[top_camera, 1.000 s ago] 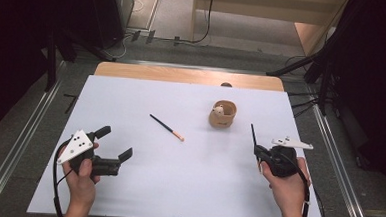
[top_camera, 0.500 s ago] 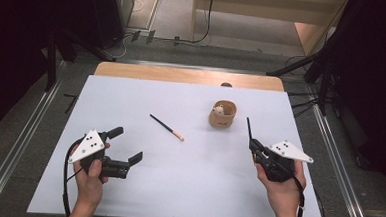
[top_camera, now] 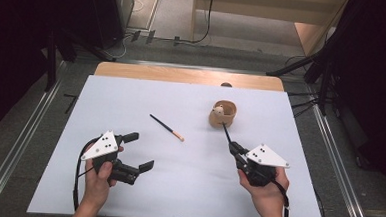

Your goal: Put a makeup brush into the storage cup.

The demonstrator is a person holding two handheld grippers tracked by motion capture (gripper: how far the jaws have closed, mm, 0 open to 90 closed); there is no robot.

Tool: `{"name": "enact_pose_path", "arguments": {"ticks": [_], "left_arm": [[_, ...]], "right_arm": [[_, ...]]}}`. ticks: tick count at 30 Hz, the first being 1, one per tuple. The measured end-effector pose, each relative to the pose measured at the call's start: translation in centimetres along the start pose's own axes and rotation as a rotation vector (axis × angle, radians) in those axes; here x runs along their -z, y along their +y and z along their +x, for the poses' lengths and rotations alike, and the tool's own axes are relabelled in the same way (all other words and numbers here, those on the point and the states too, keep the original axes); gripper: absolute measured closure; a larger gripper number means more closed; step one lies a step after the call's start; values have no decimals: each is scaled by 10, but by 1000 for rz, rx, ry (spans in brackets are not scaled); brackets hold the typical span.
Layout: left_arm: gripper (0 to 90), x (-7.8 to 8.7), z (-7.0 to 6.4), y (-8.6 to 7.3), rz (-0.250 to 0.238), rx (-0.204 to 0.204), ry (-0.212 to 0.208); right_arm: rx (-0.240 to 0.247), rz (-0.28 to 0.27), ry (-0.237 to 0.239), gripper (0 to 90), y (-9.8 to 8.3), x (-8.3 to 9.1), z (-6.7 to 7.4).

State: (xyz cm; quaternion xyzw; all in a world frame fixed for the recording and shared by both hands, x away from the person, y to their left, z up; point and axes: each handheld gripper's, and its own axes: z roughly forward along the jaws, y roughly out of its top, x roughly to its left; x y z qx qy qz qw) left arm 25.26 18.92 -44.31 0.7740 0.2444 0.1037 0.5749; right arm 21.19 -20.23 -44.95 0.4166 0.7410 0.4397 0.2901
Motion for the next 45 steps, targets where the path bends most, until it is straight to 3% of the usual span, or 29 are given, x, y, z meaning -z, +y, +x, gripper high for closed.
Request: {"name": "enact_pose_path", "arguments": {"ticks": [4,6,19,21,28,38,45], "left_arm": [[0,-4,1,-1,20,23,-27],[0,-6,2,-2,27,45,-46],[74,-15,-6,1,68,48,-66],[137,-16,-6,2,81,50,-68],[183,-22,-10,2,121,54,-105],[336,-26,-13,4,149,66,-134],[429,-30,-17,7,187,72,-223]], "right_arm": [[12,-6,31,852,1,-2,6],[48,-12,49,852,3,-4,13],[185,-26,154,852,7,-13,42],[208,-30,168,852,7,-15,46],[298,-42,225,852,8,-16,60],[370,-39,280,852,8,-20,73],[447,-29,302,852,6,-24,83]]}}
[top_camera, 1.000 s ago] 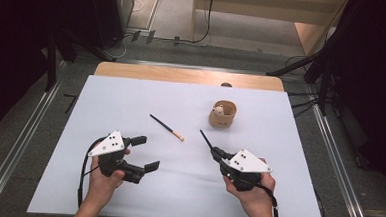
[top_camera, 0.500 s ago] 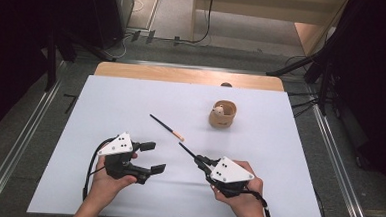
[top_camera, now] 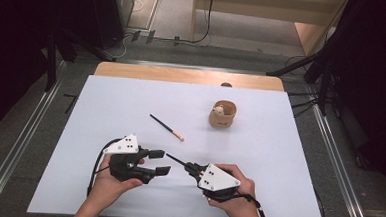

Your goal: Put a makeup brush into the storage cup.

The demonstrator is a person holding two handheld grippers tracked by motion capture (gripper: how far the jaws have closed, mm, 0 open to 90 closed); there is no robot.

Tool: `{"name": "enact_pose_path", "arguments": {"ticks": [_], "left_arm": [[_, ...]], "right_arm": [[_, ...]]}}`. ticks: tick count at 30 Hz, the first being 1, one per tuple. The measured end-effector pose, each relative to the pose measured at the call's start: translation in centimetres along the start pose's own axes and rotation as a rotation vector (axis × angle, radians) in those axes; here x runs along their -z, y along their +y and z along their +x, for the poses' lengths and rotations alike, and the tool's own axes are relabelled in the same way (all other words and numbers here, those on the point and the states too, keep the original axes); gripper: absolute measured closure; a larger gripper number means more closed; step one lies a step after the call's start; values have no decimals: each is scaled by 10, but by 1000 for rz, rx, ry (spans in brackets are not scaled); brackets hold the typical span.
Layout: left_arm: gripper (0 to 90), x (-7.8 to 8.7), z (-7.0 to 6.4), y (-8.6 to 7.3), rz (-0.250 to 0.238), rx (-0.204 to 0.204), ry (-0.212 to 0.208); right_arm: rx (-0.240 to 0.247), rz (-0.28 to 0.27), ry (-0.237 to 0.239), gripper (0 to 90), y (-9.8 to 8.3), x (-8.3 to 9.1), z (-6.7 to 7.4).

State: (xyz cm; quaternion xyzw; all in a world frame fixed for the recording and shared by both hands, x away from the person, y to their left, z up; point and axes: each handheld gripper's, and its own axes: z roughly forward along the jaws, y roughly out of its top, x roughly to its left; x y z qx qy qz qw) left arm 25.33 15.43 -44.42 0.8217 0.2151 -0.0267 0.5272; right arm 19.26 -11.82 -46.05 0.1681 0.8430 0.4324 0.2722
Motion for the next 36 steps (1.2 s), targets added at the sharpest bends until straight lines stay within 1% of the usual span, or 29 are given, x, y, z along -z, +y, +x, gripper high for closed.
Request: {"name": "enact_pose_path", "arguments": {"ticks": [2,5,6,7,8,9,11,12,13,15,16,18,22,26,27,28,30,32,33,34,35,36], "left_arm": [[476,0,-1,1,0,-2,-4],[503,-2,-2,1,10,-2,-34],[509,-3,-2,1,10,3,-40],[514,-3,-2,1,10,3,-40],[529,-3,-1,1,18,9,-57],[544,-3,-1,1,18,9,-57],[583,-4,0,1,29,19,-84],[599,-5,1,1,31,23,-90],[607,-5,1,1,38,26,-87],[639,-6,0,1,42,32,-84],[643,-6,1,1,52,43,-93],[669,-6,1,1,59,48,-85],[704,-7,2,1,73,56,-94],[765,-8,3,0,85,63,-101],[787,-9,3,0,86,64,-102],[810,-9,4,0,92,62,-112],[853,-10,4,-1,101,60,-107],[858,-10,5,-1,100,54,-110],[859,-9,5,-1,98,54,-111],[860,-9,5,-1,94,54,-106],[860,-9,5,-1,85,49,-90],[861,-9,5,-1,85,49,-90]], "right_arm": [[17,6,2,852,0,-2,2],[39,16,3,852,1,-3,5],[52,17,7,852,1,-4,6],[52,17,7,852,1,-4,6],[75,24,5,852,2,-5,8],[86,29,6,852,2,-6,9],[105,43,3,852,2,-8,12],[118,52,-1,852,2,-9,13],[136,55,-2,852,3,-10,14],[140,58,-2,852,3,-10,16],[148,60,2,852,3,-11,17],[160,59,-1,852,3,-12,18],[178,64,-3,852,3,-11,18],[187,64,-5,852,3,-12,19],[182,65,-2,852,3,-12,19],[183,65,0,852,2,-12,19],[193,66,1,852,2,-12,19],[194,64,3,851,2,-12,19],[188,63,6,849,1,-13,18],[158,56,19,833,1,-13,17],[111,51,32,765,0,-13,16],[111,51,32,765,0,-13,16]]}}
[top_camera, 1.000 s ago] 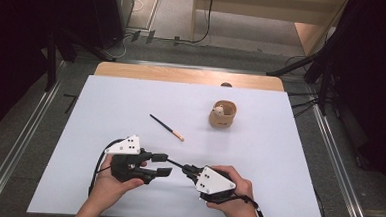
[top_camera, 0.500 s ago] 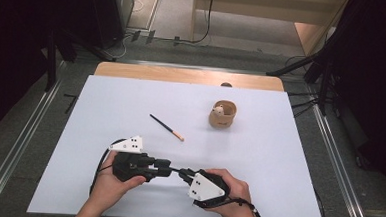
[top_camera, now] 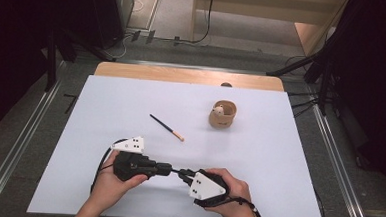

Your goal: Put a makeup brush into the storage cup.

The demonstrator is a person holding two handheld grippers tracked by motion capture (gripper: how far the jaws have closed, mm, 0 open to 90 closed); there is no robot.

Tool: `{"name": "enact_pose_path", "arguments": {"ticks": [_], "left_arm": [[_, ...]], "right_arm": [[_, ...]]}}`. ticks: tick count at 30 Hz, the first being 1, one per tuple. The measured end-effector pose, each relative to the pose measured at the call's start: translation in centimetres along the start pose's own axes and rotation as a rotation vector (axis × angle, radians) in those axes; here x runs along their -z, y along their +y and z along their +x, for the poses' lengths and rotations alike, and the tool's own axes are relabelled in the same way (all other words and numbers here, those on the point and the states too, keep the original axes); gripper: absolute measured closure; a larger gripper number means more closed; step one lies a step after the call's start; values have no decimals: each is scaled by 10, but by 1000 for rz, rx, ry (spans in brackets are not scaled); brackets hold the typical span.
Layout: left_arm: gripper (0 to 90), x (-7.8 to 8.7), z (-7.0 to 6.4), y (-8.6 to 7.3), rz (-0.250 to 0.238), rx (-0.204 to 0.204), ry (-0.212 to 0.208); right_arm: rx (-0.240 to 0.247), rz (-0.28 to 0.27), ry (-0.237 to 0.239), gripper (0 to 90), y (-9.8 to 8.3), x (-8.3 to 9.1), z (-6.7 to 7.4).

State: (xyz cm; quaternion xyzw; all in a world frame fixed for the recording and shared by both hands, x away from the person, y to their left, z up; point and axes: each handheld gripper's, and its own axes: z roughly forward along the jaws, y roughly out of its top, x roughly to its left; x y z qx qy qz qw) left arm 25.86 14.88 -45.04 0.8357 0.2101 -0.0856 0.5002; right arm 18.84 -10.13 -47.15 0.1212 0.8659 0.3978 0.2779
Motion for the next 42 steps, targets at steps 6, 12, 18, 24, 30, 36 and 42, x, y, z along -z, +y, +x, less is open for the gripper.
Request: {"name": "enact_pose_path", "arguments": {"ticks": [6,12,18,24,30,36,42], "left_arm": [[861,12,0,0,-95,-10,98],[862,21,-3,-1,-193,-37,176],[861,24,-4,-3,-262,-55,218],[862,23,-8,-8,-353,-76,257],[862,18,-10,-10,-380,-95,273],[862,10,-15,-12,-400,-106,248],[862,2,-21,-13,-397,-120,227]], "right_arm": [[-260,-129,-66,434,0,5,-5],[-541,-217,-121,272,-2,6,-11],[-696,-216,-125,90,-1,1,-7],[-956,-277,-63,0,-4,-1,-7],[-1079,-340,16,7,-7,-2,-8],[-1152,-378,32,18,-8,-4,-8],[-1265,-407,55,56,-18,-5,-10]]}}
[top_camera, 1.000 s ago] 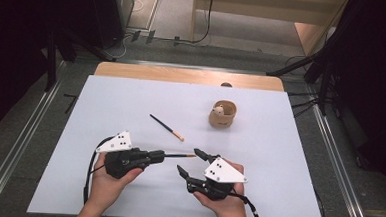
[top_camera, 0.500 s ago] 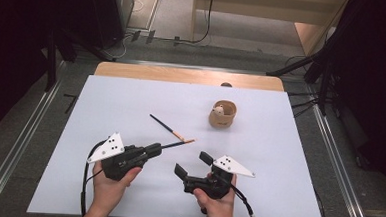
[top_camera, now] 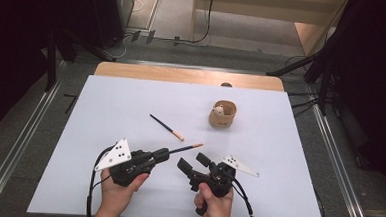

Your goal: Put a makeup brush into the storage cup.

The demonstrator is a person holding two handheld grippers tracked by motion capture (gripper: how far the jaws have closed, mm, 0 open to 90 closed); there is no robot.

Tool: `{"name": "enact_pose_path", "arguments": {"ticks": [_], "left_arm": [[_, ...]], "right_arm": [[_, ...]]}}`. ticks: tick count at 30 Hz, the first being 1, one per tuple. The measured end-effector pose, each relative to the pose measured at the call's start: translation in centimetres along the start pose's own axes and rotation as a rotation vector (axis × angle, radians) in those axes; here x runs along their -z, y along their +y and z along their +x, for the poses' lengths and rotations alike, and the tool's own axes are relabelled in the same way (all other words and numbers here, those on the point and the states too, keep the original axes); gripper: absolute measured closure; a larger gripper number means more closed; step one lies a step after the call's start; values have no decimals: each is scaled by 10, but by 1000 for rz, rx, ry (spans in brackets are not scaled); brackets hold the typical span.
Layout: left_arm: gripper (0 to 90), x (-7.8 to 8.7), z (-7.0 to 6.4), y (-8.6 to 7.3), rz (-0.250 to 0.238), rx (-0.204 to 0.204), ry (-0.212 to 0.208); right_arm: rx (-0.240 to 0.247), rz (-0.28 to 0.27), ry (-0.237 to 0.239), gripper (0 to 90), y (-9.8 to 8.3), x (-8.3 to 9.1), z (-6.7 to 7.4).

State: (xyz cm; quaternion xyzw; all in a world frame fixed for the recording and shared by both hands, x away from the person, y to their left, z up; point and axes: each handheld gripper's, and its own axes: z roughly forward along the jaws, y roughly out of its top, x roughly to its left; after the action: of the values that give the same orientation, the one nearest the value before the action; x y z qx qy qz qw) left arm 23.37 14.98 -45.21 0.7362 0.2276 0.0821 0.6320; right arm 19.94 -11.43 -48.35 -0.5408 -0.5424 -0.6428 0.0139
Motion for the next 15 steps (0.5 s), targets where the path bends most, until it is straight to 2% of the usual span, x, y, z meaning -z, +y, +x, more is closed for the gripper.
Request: {"name": "enact_pose_path", "arguments": {"ticks": [2,12,15], "left_arm": [[862,-1,-1,-1,-2,-4,-1],[862,-11,-13,-6,13,-31,-29],[862,-12,-15,-6,15,-35,-36]], "right_arm": [[-28,-4,11,69,0,0,-2],[-101,-45,26,154,2,4,-6],[-124,-54,29,207,2,4,-9]]}}
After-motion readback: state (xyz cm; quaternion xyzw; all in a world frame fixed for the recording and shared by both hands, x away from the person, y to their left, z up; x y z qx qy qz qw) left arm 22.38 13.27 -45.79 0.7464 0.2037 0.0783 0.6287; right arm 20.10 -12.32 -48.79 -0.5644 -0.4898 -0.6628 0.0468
